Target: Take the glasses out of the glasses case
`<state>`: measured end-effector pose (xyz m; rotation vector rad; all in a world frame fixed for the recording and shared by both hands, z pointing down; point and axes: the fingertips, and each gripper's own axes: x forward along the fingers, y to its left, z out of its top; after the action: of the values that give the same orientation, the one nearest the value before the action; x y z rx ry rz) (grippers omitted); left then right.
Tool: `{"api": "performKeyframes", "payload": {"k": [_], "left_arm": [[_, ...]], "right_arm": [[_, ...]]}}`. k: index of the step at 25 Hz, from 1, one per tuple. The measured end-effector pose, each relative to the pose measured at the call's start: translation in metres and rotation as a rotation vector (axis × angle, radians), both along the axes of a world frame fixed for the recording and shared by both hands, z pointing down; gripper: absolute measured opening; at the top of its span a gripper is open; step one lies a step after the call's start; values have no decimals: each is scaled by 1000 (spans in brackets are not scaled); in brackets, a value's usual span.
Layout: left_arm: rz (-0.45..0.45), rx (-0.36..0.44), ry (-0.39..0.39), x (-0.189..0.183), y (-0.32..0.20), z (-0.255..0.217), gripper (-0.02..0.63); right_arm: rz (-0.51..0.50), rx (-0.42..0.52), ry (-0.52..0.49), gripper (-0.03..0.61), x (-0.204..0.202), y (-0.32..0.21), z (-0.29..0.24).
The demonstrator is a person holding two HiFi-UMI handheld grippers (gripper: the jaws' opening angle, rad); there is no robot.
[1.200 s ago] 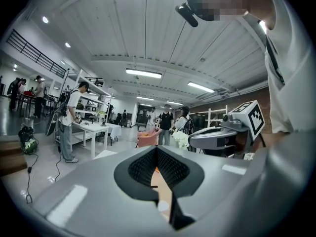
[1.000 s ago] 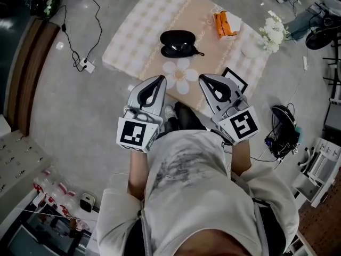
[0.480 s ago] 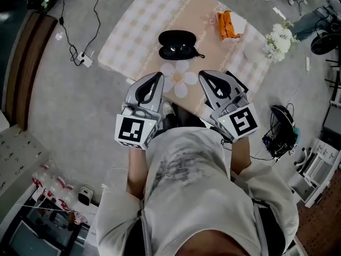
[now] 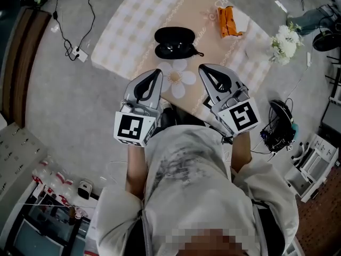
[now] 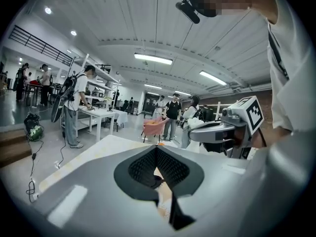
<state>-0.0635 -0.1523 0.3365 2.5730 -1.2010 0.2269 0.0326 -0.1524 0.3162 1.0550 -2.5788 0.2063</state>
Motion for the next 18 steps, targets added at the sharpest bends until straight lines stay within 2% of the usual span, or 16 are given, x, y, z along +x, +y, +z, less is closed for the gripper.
{"api": "performKeyframes", "payload": {"k": [18], "left_arm": [[-5, -51, -8, 7, -39, 35, 9]], "right_arm": [[-45, -35, 62, 18, 0, -38, 40]]}}
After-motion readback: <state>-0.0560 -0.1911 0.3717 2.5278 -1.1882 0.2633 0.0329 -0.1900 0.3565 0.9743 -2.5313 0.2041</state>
